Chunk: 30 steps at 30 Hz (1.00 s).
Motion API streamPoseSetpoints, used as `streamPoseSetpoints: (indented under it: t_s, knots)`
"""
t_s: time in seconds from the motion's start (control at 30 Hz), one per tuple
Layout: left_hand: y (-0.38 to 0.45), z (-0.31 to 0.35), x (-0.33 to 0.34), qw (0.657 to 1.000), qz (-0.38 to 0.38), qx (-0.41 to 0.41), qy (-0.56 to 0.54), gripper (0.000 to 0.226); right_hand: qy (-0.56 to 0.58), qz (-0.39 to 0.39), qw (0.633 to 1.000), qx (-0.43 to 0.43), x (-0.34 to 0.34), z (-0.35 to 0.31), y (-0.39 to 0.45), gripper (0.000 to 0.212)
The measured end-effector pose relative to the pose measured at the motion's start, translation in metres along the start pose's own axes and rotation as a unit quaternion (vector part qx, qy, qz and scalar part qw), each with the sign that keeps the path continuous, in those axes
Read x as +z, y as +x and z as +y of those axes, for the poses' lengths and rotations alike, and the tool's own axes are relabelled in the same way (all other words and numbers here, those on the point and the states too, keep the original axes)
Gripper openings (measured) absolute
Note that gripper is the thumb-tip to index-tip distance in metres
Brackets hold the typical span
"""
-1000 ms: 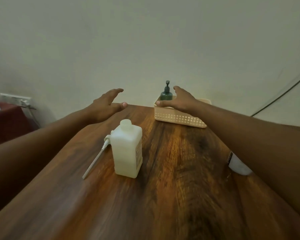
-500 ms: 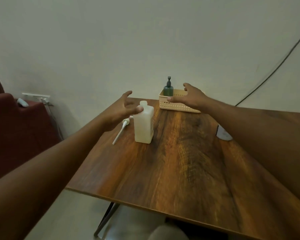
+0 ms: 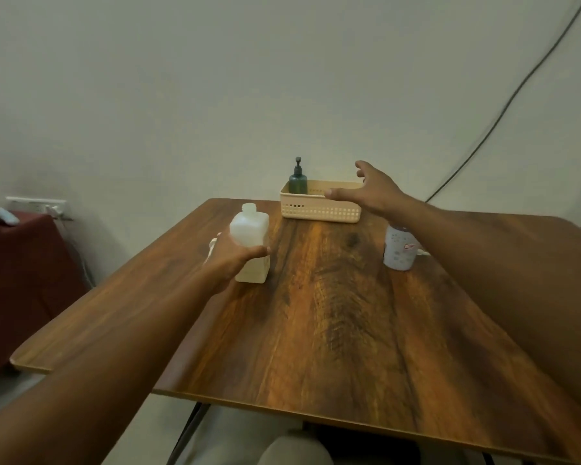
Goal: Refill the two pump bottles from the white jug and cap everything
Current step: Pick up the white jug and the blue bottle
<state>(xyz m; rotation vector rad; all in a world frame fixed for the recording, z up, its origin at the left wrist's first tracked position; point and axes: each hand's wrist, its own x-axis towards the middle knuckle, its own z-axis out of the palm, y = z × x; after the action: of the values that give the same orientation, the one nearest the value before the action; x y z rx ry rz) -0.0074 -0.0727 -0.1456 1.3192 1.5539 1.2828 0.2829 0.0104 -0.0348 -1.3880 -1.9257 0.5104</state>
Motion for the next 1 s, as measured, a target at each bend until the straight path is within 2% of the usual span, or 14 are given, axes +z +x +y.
streamPoseSetpoints:
  t_s: [0.17, 0.37, 0.5, 0.73, 0.83, 0.93, 1.0]
  knots:
    - [0.009, 0.013, 0.03, 0.999, -0.033, 0.039, 0.019, 0.095, 0.002, 0.024, 1.0, 0.017, -0.027, 0.039, -0.008, 0.124]
    - [0.011, 0.046, 0.07, 0.992, -0.065, 0.106, 0.03, 0.087, -0.054, 0.07, 0.995, 0.043, -0.051, 0.079, -0.021, 0.126]
    - [0.011, 0.063, 0.092, 0.988, -0.082, 0.13, 0.029, 0.08, -0.022, 0.081, 0.994, 0.073, -0.06, 0.107, -0.034, 0.133]
    - [0.017, 0.07, 0.119, 0.987, -0.084, 0.127, 0.044, 0.089, 0.094, 0.053, 0.984, 0.139, -0.039, 0.139, -0.038, 0.146]
    - [0.023, 0.069, 0.125, 0.988, -0.081, 0.123, 0.054, 0.093, 0.164, 0.055, 0.976, 0.129, -0.02, 0.152, -0.038, 0.133]
    - [0.028, 0.068, 0.129, 0.987, -0.083, 0.124, 0.058, 0.093, 0.18, 0.1, 0.972, 0.115, -0.006, 0.162, -0.035, 0.106]
    - [0.031, 0.069, 0.132, 0.987, -0.084, 0.127, 0.06, 0.092, 0.191, 0.119, 0.968, 0.11, -0.001, 0.164, -0.031, 0.096]
